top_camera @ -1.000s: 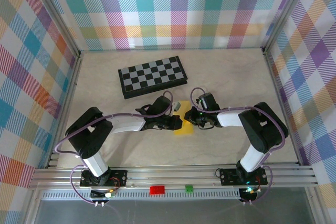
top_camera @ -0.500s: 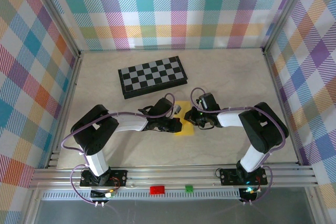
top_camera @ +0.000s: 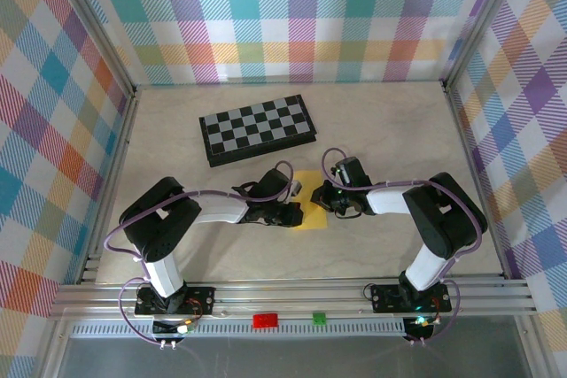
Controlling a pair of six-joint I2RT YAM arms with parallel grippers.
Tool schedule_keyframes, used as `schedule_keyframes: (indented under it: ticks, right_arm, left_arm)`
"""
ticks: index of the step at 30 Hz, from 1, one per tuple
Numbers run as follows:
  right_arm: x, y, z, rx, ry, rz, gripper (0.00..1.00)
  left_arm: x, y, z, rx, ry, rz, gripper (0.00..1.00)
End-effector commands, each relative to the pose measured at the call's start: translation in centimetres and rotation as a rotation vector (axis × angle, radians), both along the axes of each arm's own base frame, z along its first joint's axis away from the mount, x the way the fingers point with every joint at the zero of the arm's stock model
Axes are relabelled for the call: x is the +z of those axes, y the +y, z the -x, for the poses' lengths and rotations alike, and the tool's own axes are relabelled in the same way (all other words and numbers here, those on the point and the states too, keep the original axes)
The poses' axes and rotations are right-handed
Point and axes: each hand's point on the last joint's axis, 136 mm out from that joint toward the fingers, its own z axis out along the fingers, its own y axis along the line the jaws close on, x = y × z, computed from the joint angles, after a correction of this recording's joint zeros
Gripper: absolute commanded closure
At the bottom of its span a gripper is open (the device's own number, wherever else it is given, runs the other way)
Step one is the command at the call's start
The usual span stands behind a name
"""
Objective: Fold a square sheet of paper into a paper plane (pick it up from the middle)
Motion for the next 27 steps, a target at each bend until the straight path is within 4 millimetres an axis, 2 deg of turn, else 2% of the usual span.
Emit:
schedule_keyframes:
  ticks: [1,7,11,16,21,27]
  right_arm:
    - [-1.8,-1.3,1.7,0.002,0.060,0.084,0.88]
    - [-1.8,-1.4,1.6,0.000,0.061,0.088,0.88]
    - [-1.9,-1.4,1.7,0.001,0.067,0.089,0.88]
    - [-1.9,-1.4,1.7,-0.001,0.067,0.090,0.88]
    - [-2.0,-1.5,1.8,-0.004,0.070,0.094,0.88]
    - [-2.1,-1.6,1.7,-0.005,0.071,0.097,0.88]
  left_arm:
    - [-0.1,1.6,0.3,0.013,-0.013,-0.046,0.97]
    - [2.1,1.3,0.1,0.013,-0.051,-0.005,0.96]
    - [3.7,0.0,0.3,-0.020,-0.047,0.071,0.95]
    - [4.3,-1.9,0.4,-0.066,-0.016,0.146,0.94]
    - [4.1,-3.1,0.5,-0.097,0.006,0.154,0.94]
    - [2.1,-2.3,0.9,-0.095,0.047,0.084,0.94]
